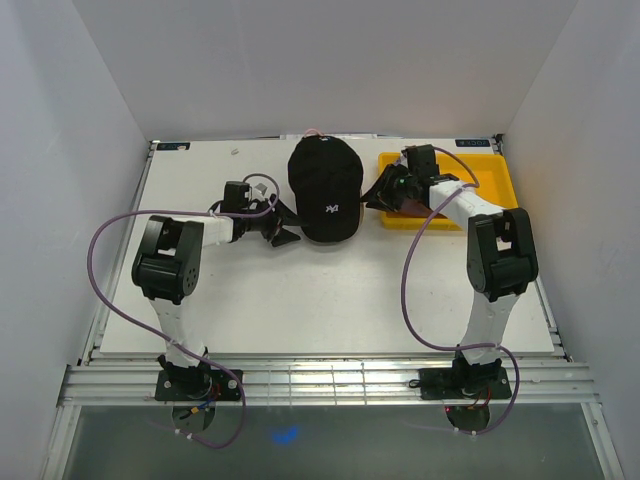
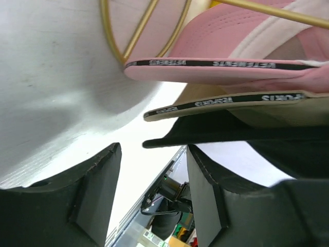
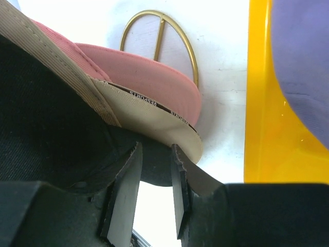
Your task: Stack the hats
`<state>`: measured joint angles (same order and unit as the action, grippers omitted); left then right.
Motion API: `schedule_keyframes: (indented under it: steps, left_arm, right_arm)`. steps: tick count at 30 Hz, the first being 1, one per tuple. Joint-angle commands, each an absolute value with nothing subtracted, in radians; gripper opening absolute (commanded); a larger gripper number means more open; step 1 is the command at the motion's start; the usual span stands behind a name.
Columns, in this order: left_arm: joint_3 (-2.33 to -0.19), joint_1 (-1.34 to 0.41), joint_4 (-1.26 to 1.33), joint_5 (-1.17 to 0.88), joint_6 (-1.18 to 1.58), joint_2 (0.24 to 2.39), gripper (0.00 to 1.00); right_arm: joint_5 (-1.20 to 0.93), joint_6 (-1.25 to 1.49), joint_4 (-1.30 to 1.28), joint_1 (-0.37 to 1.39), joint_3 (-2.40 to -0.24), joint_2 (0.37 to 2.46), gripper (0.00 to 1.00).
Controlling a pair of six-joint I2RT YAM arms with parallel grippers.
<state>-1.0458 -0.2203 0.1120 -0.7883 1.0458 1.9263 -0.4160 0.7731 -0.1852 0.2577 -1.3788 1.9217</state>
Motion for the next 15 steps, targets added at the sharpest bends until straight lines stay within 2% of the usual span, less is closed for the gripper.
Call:
schedule_keyframes:
  steps: [1, 6, 15]
  left_arm:
    - [-1.046, -0.225, 0.077, -0.765, 1.008, 1.905, 0.64]
    - [-1.066, -0.215, 0.031, -0.769, 0.96, 1.846, 0.7]
    - [-1.091, -0.187, -0.047, -0.776, 0.92, 1.731, 0.72]
  right_arm:
    - [-0.388, 0.735, -0.199, 0.262, -1.416, 1.905, 0.35]
    - [-0.399, 0.724, -0.224, 0.264, -1.451, 1.902, 0.36]
    - [-0.387, 0.701, -0.287, 0.259, -1.549, 1.908, 0.36]
